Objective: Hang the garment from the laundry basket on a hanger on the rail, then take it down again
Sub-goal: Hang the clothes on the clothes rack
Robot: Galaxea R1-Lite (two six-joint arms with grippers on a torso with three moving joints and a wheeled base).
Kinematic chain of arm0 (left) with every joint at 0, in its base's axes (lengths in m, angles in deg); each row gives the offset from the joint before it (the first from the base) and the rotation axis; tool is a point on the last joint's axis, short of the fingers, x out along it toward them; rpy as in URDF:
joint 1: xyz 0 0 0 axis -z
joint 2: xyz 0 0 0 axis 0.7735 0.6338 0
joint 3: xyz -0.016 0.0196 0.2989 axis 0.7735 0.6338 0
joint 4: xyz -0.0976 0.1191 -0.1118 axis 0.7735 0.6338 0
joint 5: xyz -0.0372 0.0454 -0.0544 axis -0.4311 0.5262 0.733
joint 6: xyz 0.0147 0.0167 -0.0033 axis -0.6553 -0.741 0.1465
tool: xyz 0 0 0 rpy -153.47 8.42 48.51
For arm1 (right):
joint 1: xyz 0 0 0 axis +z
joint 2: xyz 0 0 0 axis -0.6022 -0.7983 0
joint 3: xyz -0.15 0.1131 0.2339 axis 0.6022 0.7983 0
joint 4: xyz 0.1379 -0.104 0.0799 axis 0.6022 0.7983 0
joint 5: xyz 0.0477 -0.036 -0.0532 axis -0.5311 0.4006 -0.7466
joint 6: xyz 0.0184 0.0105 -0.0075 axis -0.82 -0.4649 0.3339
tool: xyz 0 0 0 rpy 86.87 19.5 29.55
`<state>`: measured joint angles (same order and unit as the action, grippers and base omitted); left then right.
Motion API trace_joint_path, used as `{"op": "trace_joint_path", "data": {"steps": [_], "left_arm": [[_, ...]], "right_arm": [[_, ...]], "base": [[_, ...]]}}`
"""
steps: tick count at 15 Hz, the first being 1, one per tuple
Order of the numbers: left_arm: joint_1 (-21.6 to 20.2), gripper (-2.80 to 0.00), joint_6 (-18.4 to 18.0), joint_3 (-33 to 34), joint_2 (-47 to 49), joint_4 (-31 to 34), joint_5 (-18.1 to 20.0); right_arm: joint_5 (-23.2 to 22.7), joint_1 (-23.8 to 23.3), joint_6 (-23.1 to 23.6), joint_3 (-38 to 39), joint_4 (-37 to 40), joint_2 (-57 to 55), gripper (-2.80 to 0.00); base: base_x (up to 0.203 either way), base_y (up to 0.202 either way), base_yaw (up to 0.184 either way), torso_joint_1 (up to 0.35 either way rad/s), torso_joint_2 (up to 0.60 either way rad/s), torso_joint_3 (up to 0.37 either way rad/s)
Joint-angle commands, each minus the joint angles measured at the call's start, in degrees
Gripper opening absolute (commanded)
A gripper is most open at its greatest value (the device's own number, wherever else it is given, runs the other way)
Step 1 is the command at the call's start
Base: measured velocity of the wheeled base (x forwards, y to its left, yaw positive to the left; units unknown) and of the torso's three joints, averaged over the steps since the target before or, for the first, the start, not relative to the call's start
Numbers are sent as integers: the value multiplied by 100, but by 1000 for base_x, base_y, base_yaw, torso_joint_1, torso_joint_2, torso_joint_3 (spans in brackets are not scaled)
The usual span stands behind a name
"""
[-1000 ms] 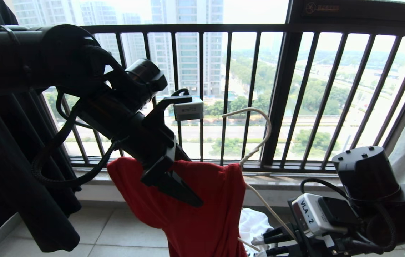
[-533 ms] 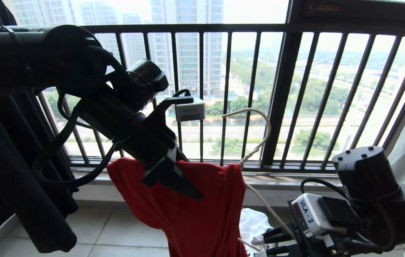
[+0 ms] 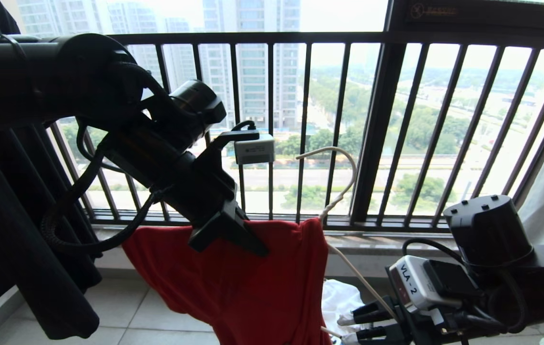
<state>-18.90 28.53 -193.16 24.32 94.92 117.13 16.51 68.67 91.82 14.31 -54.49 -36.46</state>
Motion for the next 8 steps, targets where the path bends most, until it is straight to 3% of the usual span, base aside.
{"op": "trace_joint_path", "data": {"steps": [1,7,8], "left_arm": [[-13,-280,-7,3,29,27,24],[-10,-280,1,-4,-32,-26,16],[-13,-280,1,-5,-34,-26,16]], "right_arm": [[-33,-53,22,-10,-98,-90,-280],[-65,-132,31,24,-211,-100,-280],[-93,-143,20,14,-231,-108,0]], "base": [[0,0,0,0,0,0],[0,0,0,0,0,0],[0,0,0,0,0,0]]}}
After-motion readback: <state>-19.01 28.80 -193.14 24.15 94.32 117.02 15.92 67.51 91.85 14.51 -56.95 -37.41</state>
